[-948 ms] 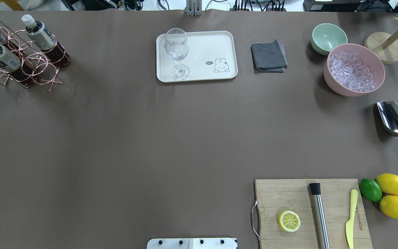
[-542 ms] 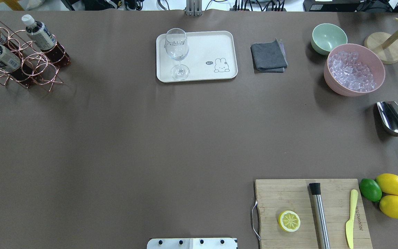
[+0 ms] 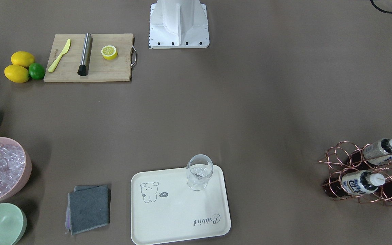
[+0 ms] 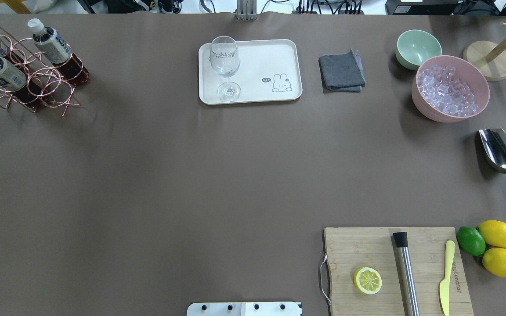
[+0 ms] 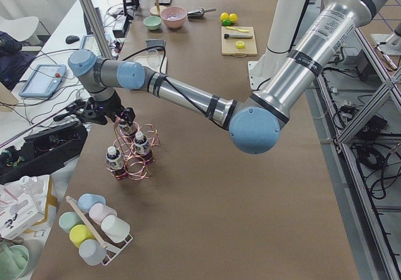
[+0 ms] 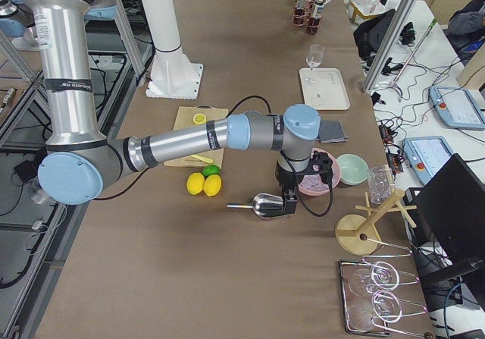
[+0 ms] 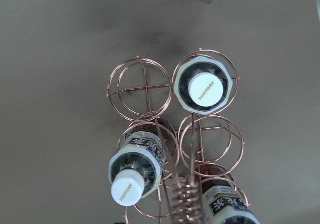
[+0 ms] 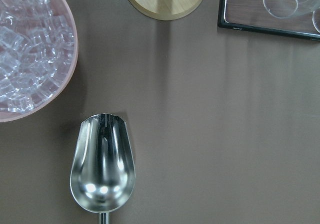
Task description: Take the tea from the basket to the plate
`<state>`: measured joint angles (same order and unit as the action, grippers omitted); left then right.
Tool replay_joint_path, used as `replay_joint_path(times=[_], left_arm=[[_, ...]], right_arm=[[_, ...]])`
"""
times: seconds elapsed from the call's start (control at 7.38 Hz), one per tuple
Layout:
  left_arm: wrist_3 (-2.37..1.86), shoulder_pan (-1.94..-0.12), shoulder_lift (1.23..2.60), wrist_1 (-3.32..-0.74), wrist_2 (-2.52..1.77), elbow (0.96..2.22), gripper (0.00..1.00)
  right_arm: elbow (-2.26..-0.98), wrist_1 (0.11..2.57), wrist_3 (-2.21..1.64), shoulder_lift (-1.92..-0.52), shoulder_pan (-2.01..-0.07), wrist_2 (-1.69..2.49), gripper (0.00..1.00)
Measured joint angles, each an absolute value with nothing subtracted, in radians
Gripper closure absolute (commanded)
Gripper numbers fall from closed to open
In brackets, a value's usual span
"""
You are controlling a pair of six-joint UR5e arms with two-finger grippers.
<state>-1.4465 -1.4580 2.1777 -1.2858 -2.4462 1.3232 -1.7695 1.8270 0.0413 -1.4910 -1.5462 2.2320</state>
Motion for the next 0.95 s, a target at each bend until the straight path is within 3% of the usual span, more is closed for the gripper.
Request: replay_joint_path(times=[0.27, 0.54, 0.95], left_arm=[[-1.444, -1.461, 2.181, -1.286, -2.445, 1.32, 0.53], [-1.438, -1.471, 2.182, -1.285, -2.444, 1.318, 0.97], [-1.436, -1.476, 2.187, -1.283, -2.444, 1.319, 1.0]], right_arm=[[-1.773, 1.827, 0.04, -1.49, -1.546, 2.233, 0.0], [-1.773, 1.827, 0.041, -1.491, -1.546, 2.233, 0.0], [-1.772, 1.827, 0.041, -1.491, -1.546, 2.233, 0.0]])
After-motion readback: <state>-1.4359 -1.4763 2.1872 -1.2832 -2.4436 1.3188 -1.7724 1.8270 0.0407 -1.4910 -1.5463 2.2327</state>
